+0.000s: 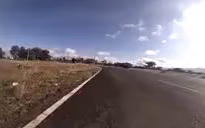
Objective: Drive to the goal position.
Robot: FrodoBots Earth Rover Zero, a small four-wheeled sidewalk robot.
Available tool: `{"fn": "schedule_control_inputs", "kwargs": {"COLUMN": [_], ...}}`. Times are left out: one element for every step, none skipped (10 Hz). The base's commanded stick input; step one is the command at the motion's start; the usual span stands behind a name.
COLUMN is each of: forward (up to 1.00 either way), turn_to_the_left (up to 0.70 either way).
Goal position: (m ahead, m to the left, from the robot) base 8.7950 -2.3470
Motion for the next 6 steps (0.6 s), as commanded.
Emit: {"fn": "schedule_control_inputs", "kwargs": {"forward": [0.45,0.45,0.45,0.45,0.45,0.45], "turn_to_the_left": [0.0,0.0,0.0,0.0,0.0,0.0]}}
